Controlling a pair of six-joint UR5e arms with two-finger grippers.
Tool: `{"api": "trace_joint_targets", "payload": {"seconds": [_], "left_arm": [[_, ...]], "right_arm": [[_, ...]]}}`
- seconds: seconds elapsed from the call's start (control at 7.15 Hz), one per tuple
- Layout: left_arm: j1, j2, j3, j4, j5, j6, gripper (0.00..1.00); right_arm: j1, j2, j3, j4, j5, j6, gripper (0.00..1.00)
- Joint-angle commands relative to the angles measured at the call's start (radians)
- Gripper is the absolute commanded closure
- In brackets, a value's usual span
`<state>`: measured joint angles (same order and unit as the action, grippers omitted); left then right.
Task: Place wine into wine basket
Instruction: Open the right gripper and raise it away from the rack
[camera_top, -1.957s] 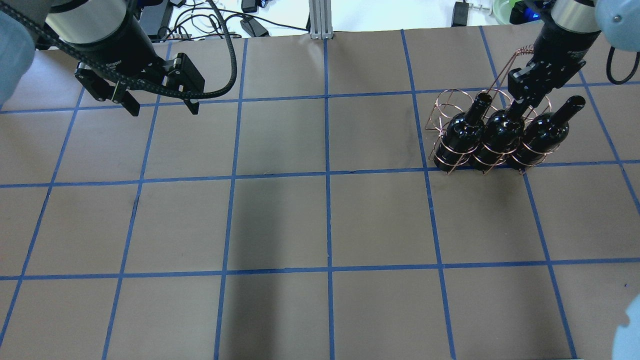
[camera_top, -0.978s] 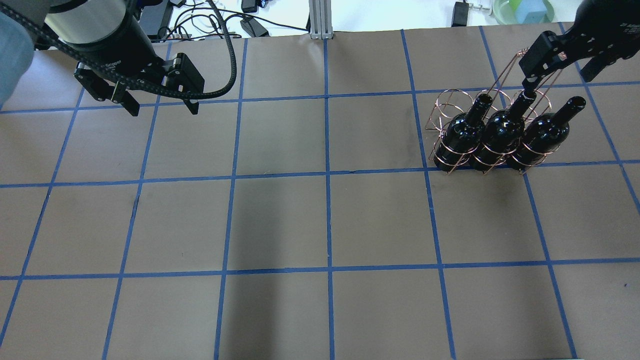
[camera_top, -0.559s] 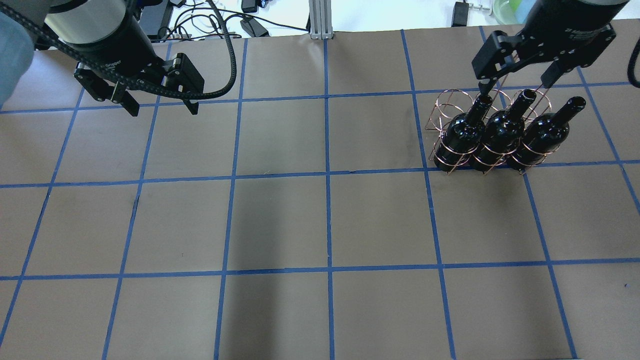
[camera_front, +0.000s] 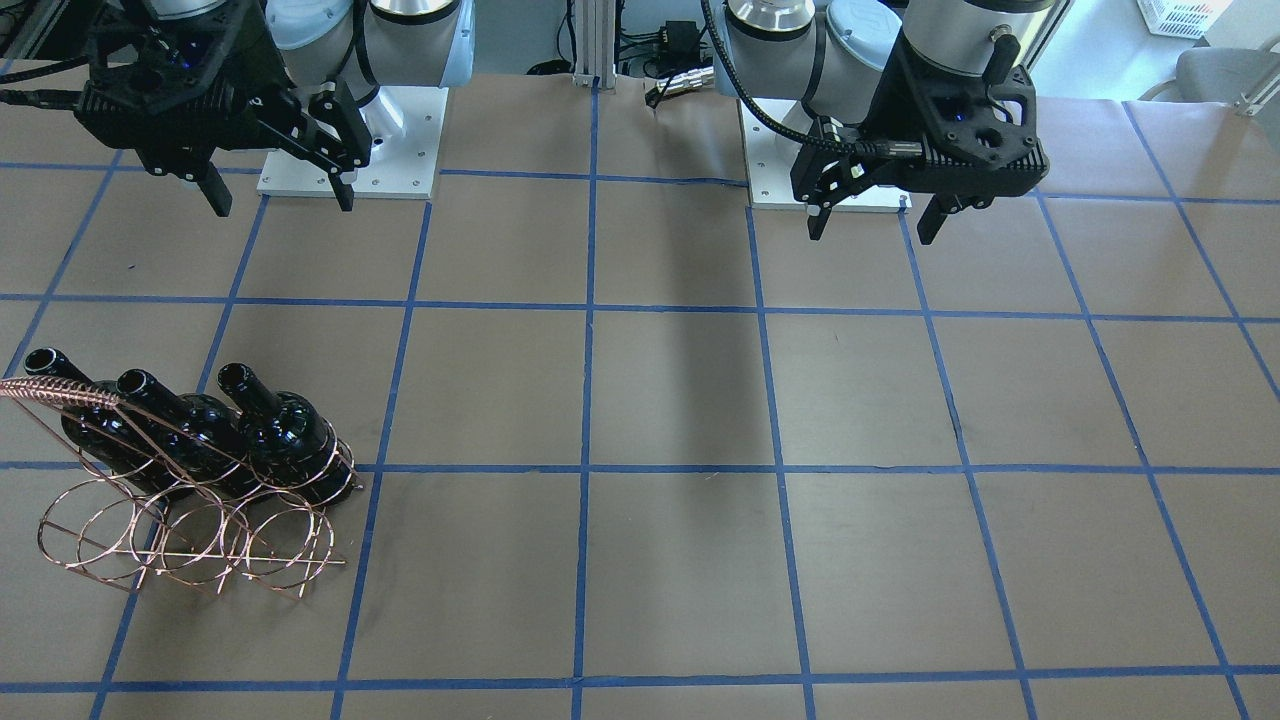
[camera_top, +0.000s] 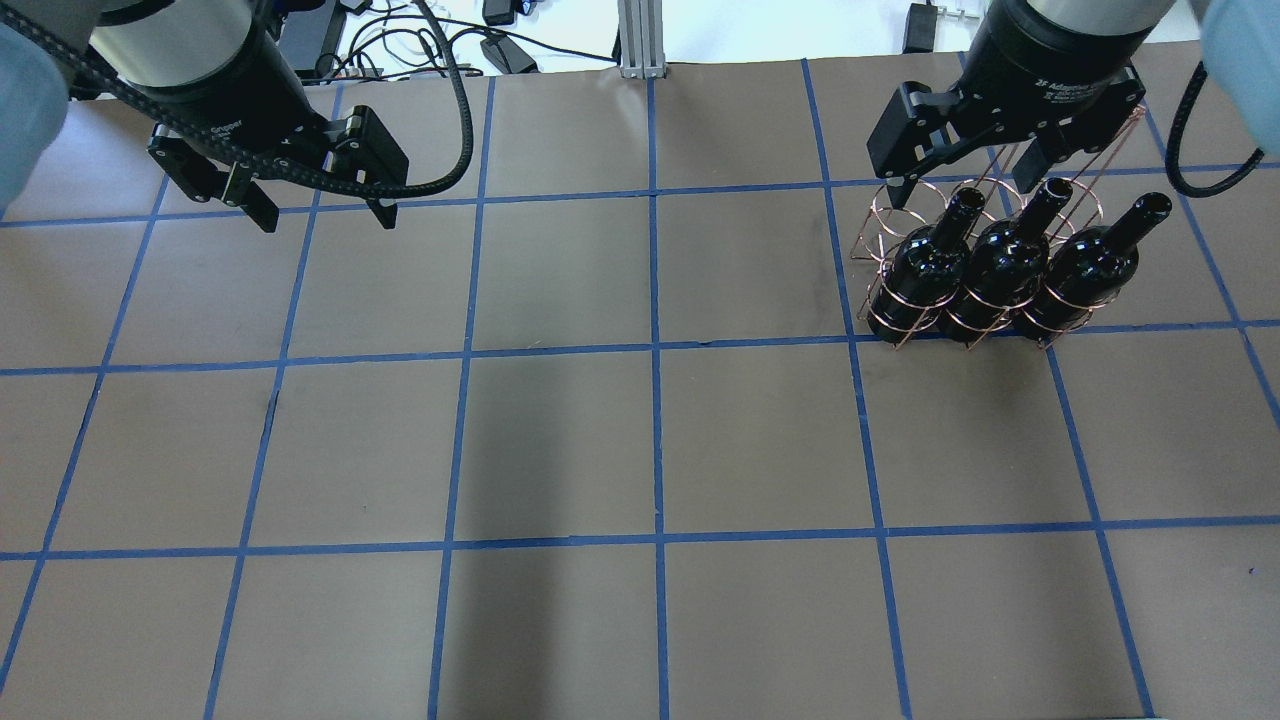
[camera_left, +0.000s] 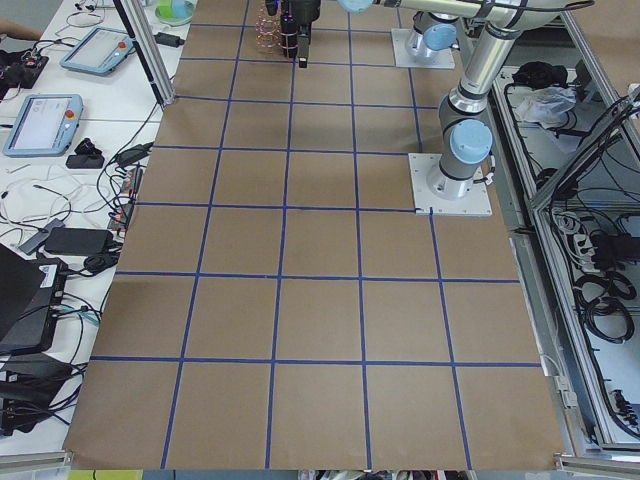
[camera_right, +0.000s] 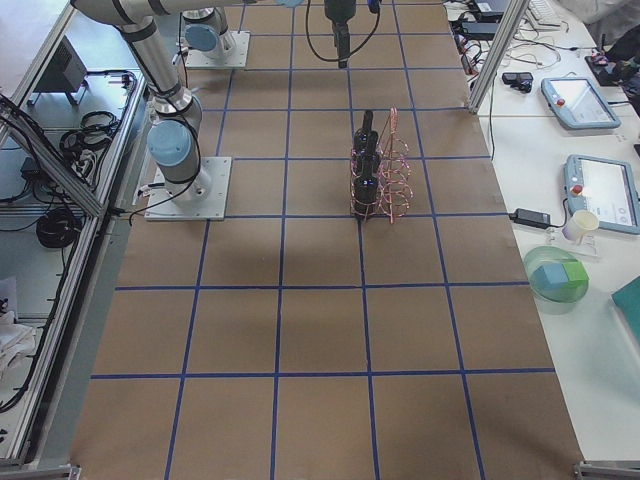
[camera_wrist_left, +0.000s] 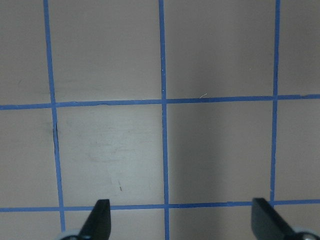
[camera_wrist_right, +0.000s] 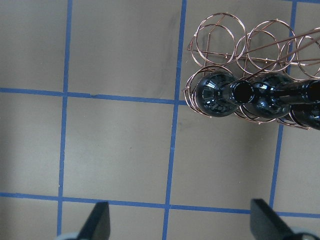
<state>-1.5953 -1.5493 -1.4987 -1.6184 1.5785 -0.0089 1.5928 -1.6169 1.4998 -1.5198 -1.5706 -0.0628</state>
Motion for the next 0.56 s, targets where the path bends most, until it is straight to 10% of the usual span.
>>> {"api": "trace_joint_targets", "payload": {"seconds": [0.0,0.42], "left_arm": [[0.000,0.000,0.000,0.000,0.001,0.001,0.00],[0.000,0.000,0.000,0.000,0.001,0.001,0.00]], "right_arm": [[0.001,0.002,0.000,-0.003,-0.002,-0.008,0.00],[0.001,0.005,0.007,-0.007,0.004,-0.012,0.00]]}}
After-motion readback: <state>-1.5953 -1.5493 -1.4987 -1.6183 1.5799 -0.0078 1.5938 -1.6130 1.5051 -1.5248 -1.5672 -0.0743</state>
